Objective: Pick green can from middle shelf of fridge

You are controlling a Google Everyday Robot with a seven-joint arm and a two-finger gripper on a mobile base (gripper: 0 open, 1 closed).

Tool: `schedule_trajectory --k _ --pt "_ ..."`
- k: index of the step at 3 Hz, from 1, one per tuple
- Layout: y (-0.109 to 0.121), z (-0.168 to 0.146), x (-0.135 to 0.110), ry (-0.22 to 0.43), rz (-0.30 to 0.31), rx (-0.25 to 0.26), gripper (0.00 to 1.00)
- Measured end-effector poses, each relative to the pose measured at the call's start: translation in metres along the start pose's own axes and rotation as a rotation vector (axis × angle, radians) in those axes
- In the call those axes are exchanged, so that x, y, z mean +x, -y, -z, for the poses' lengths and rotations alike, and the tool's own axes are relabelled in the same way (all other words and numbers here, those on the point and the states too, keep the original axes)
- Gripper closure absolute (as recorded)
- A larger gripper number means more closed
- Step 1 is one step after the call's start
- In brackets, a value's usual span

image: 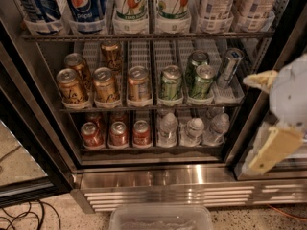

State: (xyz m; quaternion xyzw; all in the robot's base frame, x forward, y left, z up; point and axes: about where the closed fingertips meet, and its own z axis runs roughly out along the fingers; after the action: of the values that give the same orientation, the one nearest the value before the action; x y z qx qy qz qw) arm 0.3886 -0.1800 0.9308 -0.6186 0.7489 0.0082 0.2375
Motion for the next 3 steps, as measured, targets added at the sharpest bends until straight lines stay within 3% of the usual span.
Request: schedule_trajectory --k 1,2,3 --pt "-0.040 -0.035 0.000 0.118 -0.016 0.023 0.00" --pt "-0.075 -0.089 0.017 0.229 -0.112 0.033 0.00" --pt "-0.115 -0.159 0.040 0.345 -0.259 0.023 0.00"
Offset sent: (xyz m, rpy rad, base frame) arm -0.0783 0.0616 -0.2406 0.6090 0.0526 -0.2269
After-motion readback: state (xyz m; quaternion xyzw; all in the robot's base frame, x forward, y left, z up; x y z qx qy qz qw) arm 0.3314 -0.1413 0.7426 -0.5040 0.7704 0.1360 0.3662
